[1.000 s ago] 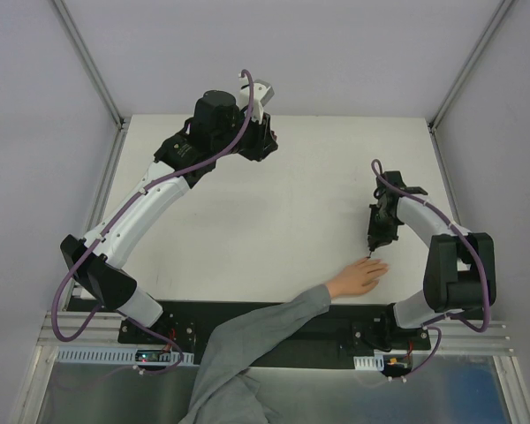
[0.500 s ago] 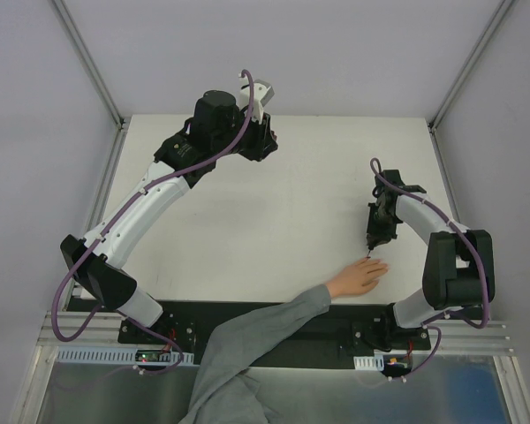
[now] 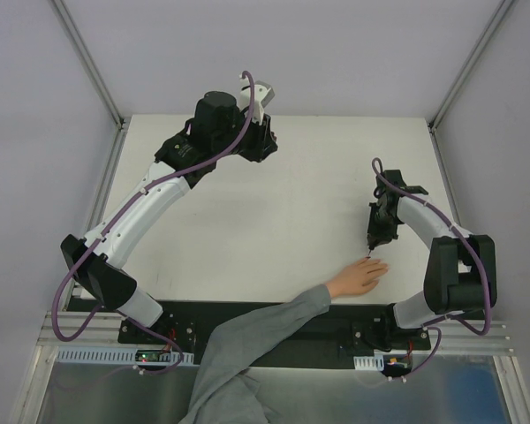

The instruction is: Paint the nails

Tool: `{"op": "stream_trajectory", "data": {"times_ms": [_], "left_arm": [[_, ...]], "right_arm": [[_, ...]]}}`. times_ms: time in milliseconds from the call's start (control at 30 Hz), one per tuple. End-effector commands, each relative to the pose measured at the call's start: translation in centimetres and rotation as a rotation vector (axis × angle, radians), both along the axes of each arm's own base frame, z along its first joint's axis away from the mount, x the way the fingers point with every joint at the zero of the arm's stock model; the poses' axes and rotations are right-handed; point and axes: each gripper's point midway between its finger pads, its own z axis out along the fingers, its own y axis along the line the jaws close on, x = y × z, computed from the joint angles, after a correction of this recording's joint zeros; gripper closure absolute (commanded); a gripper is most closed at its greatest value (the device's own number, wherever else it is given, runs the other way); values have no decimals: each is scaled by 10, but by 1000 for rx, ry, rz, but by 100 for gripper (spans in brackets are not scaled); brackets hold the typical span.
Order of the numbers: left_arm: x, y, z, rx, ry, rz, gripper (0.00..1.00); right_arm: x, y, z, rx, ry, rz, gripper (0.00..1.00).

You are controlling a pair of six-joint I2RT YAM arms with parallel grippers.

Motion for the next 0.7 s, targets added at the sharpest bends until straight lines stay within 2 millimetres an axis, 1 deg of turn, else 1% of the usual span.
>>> {"op": "stream_trajectory", "data": {"times_ms": [0,667], "left_arm": [[-8,4,23,-29,-61,-4,100],[-8,4,24,-28,-67,-6,100]], "right_arm": [[-9,0,4,-4,7,-9,100],[-10,0,-6,-7,39,-9,100]]}}
